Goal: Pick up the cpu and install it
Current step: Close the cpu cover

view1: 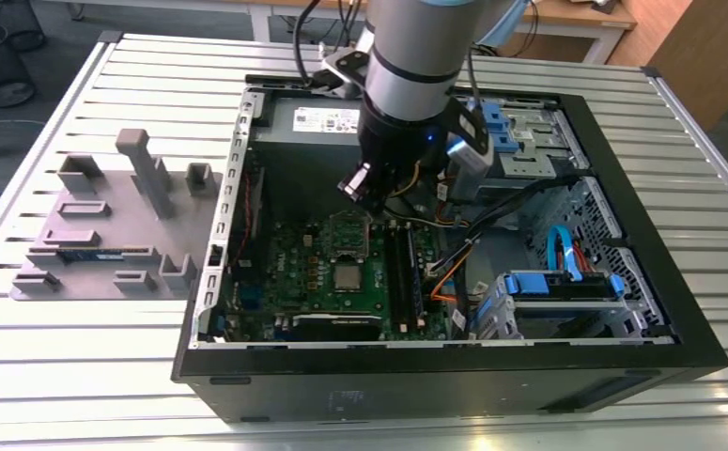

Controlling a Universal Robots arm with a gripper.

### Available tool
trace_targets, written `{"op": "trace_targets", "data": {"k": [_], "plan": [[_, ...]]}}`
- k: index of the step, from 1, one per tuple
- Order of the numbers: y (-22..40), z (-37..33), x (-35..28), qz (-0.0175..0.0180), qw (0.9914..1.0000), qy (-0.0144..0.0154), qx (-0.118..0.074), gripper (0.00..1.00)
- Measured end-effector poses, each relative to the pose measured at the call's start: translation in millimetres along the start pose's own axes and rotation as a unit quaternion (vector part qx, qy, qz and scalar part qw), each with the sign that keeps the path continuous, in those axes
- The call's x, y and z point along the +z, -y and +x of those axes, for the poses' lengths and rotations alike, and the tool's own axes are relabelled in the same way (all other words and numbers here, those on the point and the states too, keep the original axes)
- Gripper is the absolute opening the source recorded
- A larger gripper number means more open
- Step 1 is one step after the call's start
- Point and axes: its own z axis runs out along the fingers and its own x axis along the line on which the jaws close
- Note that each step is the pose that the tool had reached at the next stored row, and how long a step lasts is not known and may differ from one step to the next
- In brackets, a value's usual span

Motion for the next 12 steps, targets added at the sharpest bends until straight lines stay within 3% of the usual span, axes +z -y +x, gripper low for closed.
{"op": "trace_targets", "data": {"k": [12], "plan": [[11.9,12.8,-0.9,-0.0001,0.99999,0.0002,-0.005,0.11]]}}
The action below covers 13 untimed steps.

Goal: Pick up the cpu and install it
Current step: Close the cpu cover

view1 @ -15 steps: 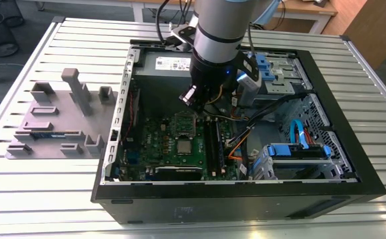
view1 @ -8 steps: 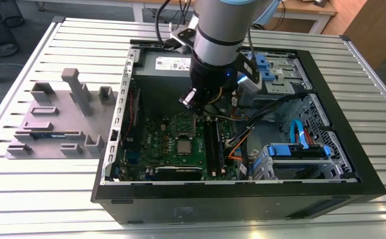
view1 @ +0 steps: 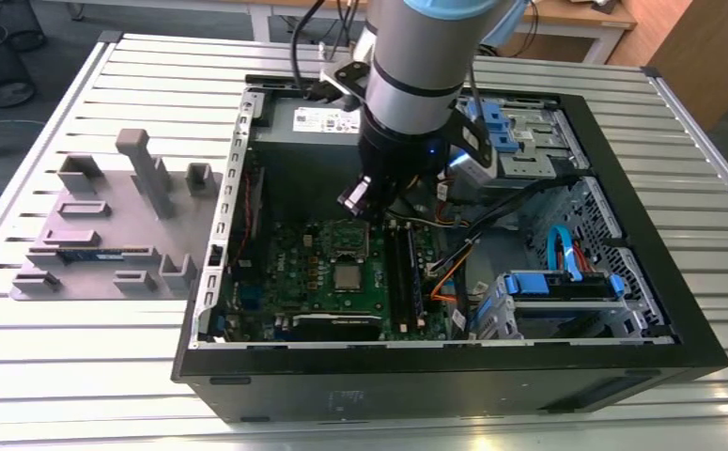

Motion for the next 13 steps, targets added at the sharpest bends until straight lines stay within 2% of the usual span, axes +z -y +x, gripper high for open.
{"op": "trace_targets", "data": {"k": [6,13], "plan": [[9.7,10.5,-0.8,-0.0015,1.00000,0.0018,0.000,0.11],[20.1,21.5,-1.7,-0.0017,1.00000,0.0019,0.000,0.11]]}}
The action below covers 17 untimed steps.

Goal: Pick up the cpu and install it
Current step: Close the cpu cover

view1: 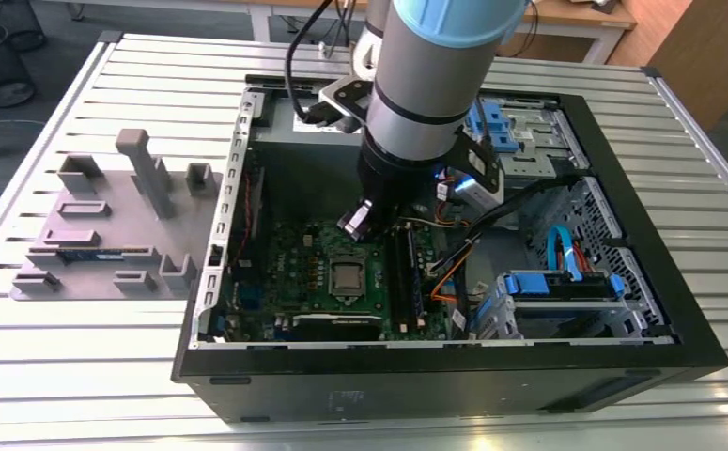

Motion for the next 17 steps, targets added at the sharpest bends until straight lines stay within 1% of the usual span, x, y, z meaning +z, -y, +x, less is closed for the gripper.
{"op": "trace_targets", "data": {"k": [12,14,17], "plan": [[-0.3,-0.5,0.2,0.0000,1.00000,0.0000,0.000,0.11],[-1.2,-1.3,0.3,0.0000,1.00000,0.0000,0.000,0.11],[-4.2,-4.4,0.7,0.0000,1.00000,0.0000,0.000,0.11]]}}
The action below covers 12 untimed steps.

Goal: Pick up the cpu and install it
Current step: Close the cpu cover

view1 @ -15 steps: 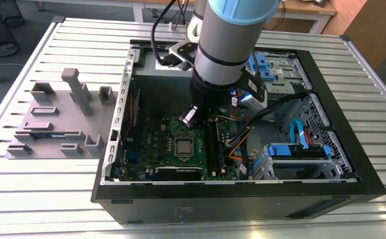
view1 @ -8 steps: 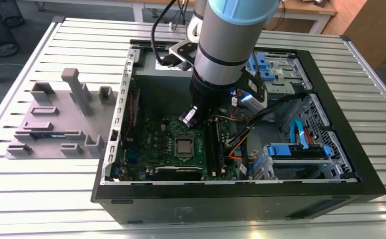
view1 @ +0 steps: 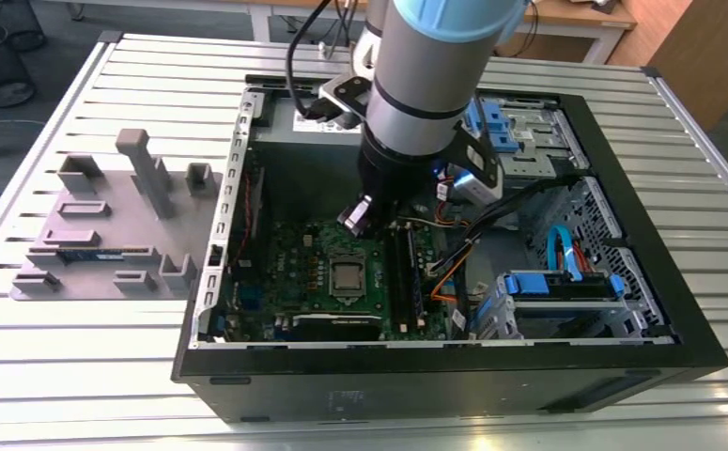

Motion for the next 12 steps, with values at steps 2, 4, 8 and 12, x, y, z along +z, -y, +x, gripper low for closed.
{"op": "trace_targets", "data": {"k": [2,4,8,12], "plan": [[-2.4,-2.5,0.5,0.0000,1.00000,0.0000,0.000,0.11],[-4.4,-4.7,1.0,0.0000,1.00000,0.0000,0.000,0.11],[-6.8,-7.2,1.9,0.0000,1.00000,0.0000,0.000,0.11],[-7.8,-8.4,3.6,-0.0003,1.00000,0.0004,0.000,0.11]]}}
